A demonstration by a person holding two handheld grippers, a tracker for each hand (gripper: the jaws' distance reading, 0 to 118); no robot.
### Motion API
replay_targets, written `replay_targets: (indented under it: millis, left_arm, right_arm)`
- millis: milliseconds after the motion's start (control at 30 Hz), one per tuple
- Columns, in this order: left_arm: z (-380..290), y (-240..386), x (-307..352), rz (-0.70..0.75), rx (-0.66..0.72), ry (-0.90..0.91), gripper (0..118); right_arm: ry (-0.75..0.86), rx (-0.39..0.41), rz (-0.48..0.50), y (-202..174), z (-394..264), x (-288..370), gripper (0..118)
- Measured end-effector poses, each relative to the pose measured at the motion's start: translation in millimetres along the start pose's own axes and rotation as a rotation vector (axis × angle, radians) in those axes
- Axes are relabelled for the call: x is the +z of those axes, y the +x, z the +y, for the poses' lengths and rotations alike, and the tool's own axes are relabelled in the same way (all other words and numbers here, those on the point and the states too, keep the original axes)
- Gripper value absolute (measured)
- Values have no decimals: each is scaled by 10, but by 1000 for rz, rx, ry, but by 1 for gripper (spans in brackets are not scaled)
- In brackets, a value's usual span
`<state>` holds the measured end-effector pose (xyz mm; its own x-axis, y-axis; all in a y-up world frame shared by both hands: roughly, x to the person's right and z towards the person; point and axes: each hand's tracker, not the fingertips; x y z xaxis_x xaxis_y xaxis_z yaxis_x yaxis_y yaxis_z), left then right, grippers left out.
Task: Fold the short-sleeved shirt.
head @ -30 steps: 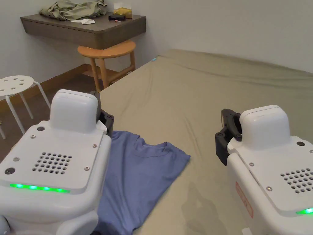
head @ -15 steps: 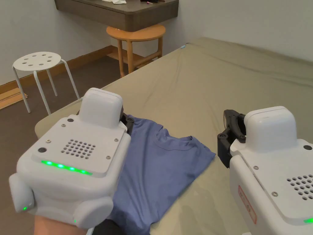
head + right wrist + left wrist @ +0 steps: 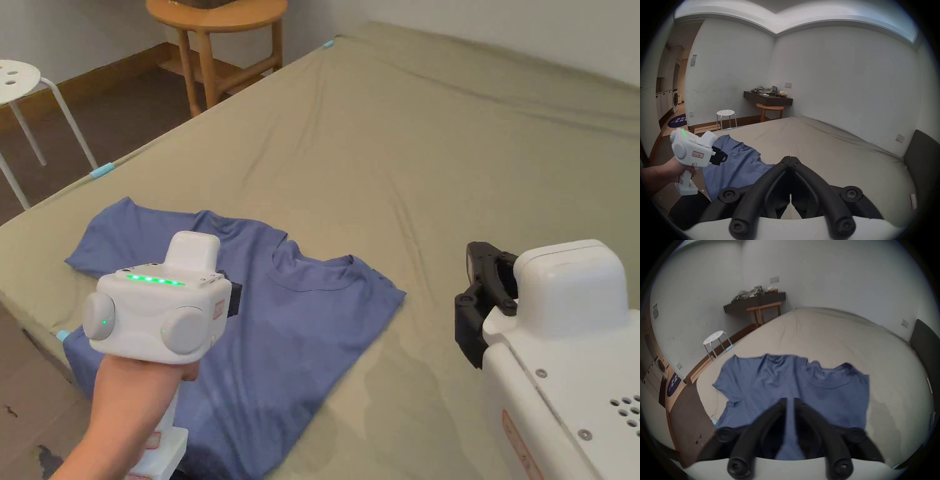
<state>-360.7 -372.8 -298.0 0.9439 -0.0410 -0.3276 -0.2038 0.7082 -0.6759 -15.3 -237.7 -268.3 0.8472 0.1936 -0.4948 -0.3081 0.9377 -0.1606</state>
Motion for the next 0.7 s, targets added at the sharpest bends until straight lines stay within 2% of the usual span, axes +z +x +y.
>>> replay_targets:
  millis: [67,100,133,300,433,500,533,567,600,633,667,700]
  left_arm:
    - [-28,-19,-301,-21,-11,-67,83]
    - [-73,-19,-462,-54,17,-130,106]
    - [-111,-21,-577,-48,40,-145,114]
    - [-323,-27,-985,38,84,-222,114]
    - [-287,-71,-983,0,93,-227,116]
    - [-295,-42,-987,-3,74,-244,112]
    - [-290,-40,-958,-7,71,-242,101]
    - [-255,-21,-914,-21,63,-224,85]
    - [-238,7,-842,-15,51,-191,59]
    - [-224,35,-766,-10,52,-147,13]
    - [-228,49,-699,8,62,-106,1]
    - [-237,56,-677,29,69,-91,1]
  right_arm:
    - [-23,-8,-11,46,-53,-52,0]
    - [-35,-9,-18,69,-91,-81,0]
    - [-46,-7,-26,88,-130,-106,0]
    - [-95,-17,-43,155,-278,-186,0]
    - [-118,-5,-63,199,-348,-224,0]
    - [-120,-21,-65,217,-349,-228,0]
    - [-119,-28,-64,219,-343,-222,0]
    - [-115,-32,-63,221,-334,-209,0]
    - [-109,-30,-64,220,-321,-183,0]
    - [-103,-27,-65,218,-310,-162,0]
    - [-93,-17,-67,217,-298,-136,0]
    - [-84,-6,-76,221,-287,-110,0]
